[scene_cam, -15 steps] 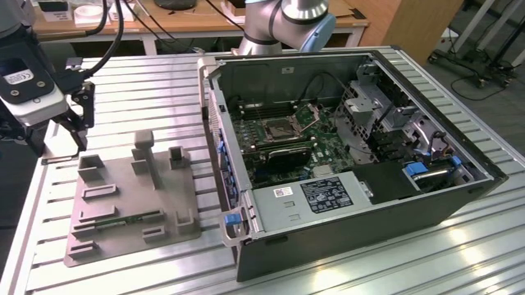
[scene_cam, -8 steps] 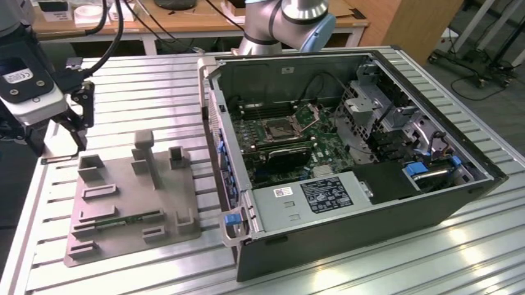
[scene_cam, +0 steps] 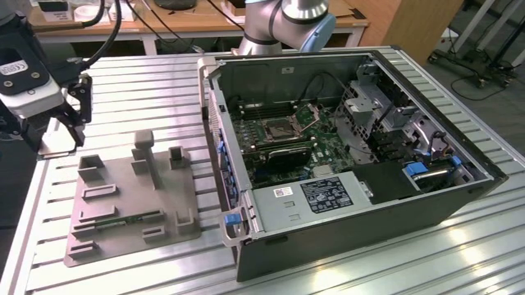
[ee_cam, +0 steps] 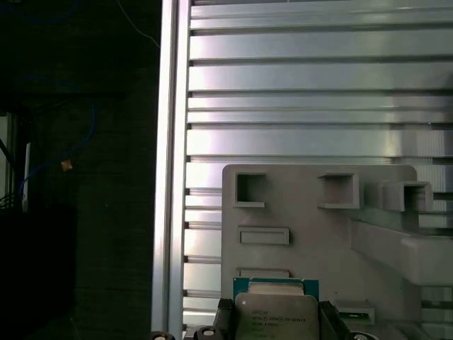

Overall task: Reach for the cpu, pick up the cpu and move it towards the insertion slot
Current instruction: 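Pick up the cpu and move it towards the insertion slot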

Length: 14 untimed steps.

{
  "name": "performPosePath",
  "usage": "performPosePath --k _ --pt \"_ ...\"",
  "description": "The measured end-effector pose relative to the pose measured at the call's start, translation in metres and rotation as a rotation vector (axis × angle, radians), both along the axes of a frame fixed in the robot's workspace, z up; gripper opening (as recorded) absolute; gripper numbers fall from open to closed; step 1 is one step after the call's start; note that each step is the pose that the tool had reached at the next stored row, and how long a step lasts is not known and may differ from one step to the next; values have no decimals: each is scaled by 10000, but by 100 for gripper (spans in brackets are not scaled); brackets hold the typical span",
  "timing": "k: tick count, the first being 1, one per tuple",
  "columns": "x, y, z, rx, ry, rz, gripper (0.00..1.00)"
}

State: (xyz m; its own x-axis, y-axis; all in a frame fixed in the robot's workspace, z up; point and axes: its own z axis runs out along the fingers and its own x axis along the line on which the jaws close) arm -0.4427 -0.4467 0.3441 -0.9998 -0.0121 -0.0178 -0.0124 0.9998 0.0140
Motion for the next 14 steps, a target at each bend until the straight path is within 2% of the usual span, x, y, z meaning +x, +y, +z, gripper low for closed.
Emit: performPosePath --k 4,14 --pt "0 0 50 0 1 1 55" --pt "14 0 56 1 0 1 55"
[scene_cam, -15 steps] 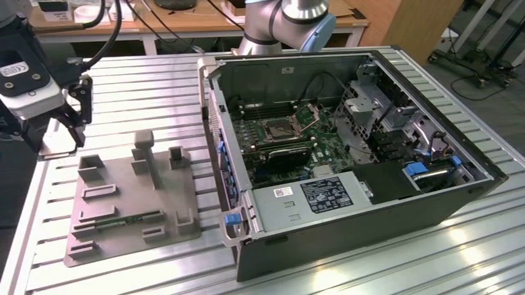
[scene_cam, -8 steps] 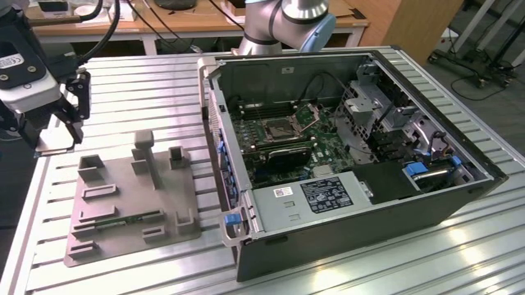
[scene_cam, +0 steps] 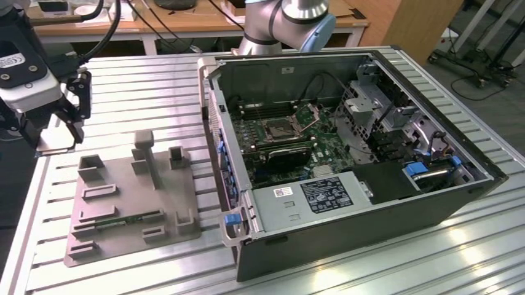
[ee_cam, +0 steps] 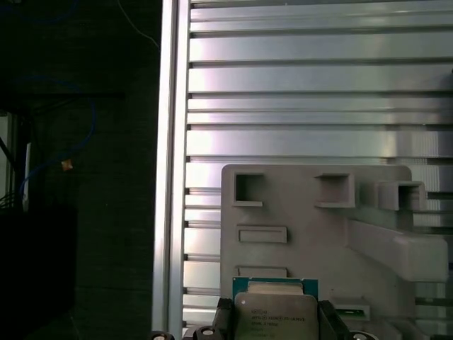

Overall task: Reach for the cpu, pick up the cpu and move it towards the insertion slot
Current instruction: 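Pick up the cpu and move it towards the insertion slot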

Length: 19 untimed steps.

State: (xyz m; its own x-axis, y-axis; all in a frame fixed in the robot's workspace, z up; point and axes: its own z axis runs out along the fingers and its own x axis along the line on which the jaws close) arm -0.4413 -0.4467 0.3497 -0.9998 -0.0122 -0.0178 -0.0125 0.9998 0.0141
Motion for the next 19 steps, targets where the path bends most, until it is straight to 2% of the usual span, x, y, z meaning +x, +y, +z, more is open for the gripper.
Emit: performPosePath --k 19 --pt "4 0 49 0 -1 -1 55"
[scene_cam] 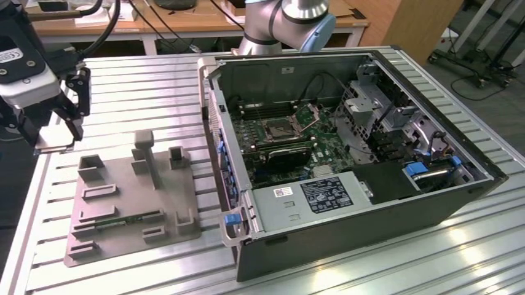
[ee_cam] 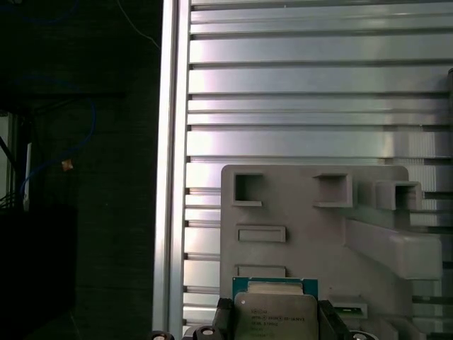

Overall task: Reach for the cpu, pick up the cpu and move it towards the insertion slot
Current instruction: 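Pick up the cpu and move it towards the insertion slot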

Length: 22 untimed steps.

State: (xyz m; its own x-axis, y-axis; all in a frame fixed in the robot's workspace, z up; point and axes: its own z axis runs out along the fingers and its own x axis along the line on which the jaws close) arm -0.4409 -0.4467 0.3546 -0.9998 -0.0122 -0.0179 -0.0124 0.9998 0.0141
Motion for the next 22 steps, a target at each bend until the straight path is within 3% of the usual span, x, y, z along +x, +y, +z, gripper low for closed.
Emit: performPosePath --k 22 --pt "0 0 62 0 0 0 55"
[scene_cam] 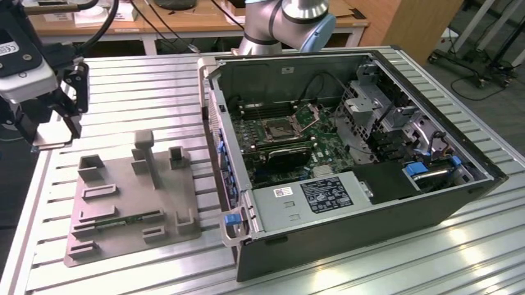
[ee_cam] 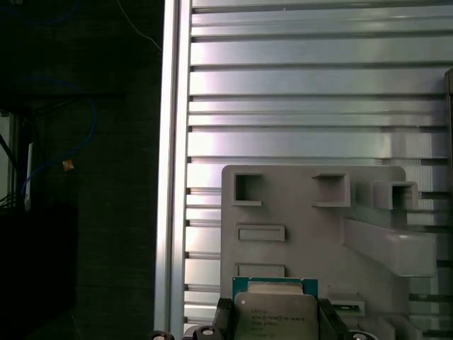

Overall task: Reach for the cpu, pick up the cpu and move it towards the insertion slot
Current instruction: 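Pick up the cpu and move it towards the insertion slot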

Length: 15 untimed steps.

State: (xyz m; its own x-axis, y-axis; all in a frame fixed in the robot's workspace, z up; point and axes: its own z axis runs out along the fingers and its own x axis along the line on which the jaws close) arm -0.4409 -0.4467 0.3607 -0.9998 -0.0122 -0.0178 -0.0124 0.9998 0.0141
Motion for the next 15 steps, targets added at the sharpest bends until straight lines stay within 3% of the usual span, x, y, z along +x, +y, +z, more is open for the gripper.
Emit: performPosePath --k 15 --pt "0 0 84 -1 1 0 55"
